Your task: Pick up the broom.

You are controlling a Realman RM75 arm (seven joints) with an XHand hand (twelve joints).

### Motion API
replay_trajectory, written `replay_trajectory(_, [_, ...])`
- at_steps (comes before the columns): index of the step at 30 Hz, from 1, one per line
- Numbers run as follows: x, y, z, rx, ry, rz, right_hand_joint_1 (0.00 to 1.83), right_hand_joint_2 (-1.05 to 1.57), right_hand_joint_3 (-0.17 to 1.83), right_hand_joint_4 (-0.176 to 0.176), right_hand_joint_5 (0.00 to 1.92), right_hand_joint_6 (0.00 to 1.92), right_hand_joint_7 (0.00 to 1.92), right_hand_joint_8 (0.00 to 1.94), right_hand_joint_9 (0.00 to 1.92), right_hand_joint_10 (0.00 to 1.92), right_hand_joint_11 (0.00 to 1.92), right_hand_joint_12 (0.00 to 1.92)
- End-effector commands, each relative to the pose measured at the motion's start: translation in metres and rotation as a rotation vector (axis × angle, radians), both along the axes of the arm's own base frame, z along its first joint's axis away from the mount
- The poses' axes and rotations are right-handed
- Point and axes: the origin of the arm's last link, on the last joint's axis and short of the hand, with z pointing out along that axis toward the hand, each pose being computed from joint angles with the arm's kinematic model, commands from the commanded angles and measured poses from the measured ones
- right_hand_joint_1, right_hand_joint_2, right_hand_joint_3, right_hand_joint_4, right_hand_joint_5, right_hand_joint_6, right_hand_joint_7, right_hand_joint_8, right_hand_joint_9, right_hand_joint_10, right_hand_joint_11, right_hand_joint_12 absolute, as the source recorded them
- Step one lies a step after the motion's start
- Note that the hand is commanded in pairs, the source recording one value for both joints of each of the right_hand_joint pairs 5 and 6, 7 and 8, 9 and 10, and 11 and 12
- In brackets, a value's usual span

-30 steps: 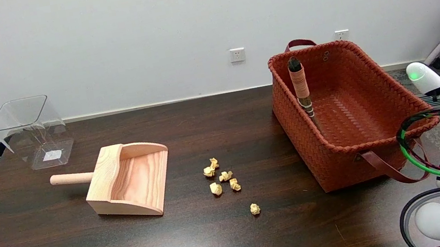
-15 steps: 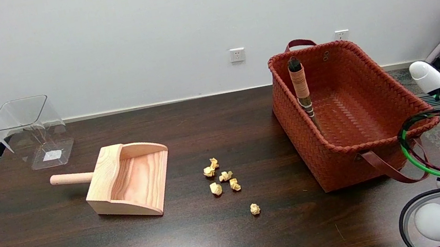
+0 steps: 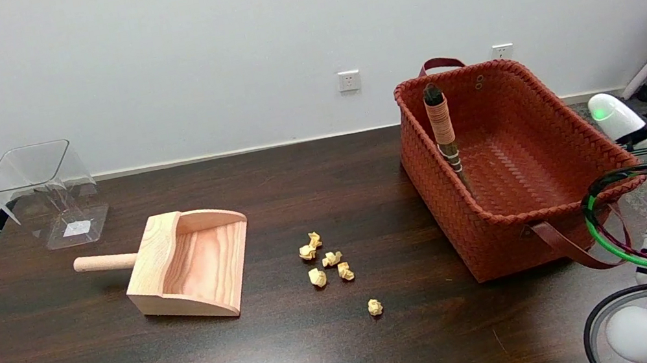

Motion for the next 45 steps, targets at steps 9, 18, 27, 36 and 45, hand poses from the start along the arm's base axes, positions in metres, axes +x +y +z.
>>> replay_trajectory(9, [0.002, -0.028, -0.019, 0.045, -0.001, -0.165, 0.98, -0.35, 1.01, 0.000, 0.11, 0.11, 0.00, 0.00, 0.11, 0.11, 0.11, 0.11])
replay_trajectory(18, [-0.005, -0.044, -0.014, 0.084, -0.046, -0.236, 0.98, -0.32, 1.01, 0.000, 0.11, 0.11, 0.00, 0.00, 0.11, 0.11, 0.11, 0.11])
replay_trajectory(27, [0.021, -0.068, -0.030, 0.115, -0.010, -0.307, 0.99, -0.31, 0.99, 0.000, 0.11, 0.11, 0.00, 0.00, 0.11, 0.11, 0.11, 0.11])
replay_trajectory(36, [0.037, -0.087, -0.073, 0.245, -0.055, -0.478, 0.99, -0.58, 1.23, 0.000, 0.10, 0.10, 0.00, 0.00, 0.10, 0.10, 0.10, 0.10])
replay_trajectory(45, [0.043, -0.092, -0.101, 0.310, 0.032, -0.578, 0.99, -0.63, 1.21, 0.000, 0.09, 0.09, 0.00, 0.00, 0.09, 0.09, 0.09, 0.09])
